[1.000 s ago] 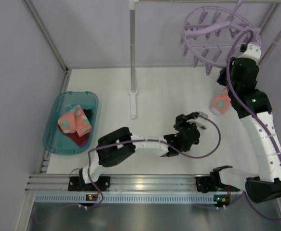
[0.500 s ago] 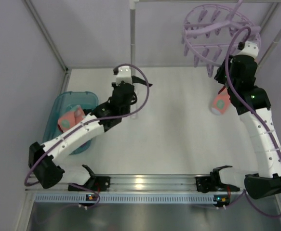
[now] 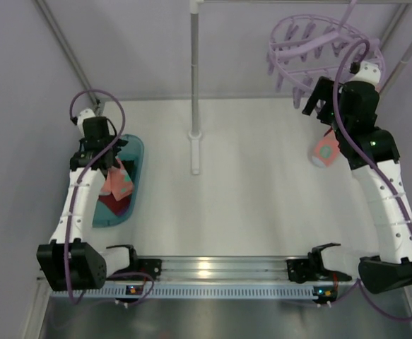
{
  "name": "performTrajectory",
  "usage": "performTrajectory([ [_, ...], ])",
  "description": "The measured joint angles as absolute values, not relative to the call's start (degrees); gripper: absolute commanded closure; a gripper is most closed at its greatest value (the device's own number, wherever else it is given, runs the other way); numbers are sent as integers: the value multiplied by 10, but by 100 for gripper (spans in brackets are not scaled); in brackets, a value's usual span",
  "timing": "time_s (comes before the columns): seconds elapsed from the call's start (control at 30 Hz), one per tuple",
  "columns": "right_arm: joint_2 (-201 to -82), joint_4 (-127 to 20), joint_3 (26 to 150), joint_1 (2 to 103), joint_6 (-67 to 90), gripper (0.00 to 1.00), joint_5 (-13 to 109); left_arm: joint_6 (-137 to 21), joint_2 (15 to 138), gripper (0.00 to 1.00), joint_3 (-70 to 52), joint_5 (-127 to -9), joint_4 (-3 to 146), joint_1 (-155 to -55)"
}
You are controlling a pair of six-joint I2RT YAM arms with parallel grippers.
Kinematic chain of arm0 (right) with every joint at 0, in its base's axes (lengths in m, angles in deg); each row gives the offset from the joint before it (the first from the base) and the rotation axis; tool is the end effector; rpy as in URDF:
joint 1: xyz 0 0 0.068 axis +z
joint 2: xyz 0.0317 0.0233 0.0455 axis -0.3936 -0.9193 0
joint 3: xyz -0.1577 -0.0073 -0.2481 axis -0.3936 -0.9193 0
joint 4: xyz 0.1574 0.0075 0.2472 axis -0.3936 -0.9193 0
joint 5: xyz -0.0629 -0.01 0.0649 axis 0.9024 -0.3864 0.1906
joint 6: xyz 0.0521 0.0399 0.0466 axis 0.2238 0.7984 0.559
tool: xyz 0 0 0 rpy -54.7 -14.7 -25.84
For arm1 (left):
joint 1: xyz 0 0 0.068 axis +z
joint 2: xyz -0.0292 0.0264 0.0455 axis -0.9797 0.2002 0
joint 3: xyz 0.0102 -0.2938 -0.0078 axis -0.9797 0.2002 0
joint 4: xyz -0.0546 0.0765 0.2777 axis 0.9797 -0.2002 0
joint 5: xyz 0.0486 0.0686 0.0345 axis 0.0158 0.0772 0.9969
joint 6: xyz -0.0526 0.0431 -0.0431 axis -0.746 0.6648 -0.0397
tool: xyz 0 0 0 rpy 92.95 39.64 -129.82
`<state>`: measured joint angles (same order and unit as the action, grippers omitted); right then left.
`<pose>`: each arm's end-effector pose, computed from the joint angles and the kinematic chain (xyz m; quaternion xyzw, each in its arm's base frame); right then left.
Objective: Remove the socks clipped to the hanger
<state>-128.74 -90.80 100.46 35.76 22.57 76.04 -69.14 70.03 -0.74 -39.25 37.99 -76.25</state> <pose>0.2879 0.0390 0.4870 0.1435 0.7903 0.0119 0.5956 0.3091 0.0364 0.3363 -0.2683 0.8379 0.0762 0.4692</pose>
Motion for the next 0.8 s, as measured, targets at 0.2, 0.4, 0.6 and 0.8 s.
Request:
performTrajectory([
  [0.2,-1274,-917,1008,358,226,0,754,-706,710,100,12,-393,366,-699],
  [0.4,-1265,-917,1008,358,226,1,744,-730,766,93,25,-401,365,-694],
  [0.6,-1263,-922,1008,358,227,1,737,-760,816,2,50,-428,363,-673],
  [0.8,-1248,-937,1012,358,228,0,730,-780,802,2,56,-431,359,-671],
])
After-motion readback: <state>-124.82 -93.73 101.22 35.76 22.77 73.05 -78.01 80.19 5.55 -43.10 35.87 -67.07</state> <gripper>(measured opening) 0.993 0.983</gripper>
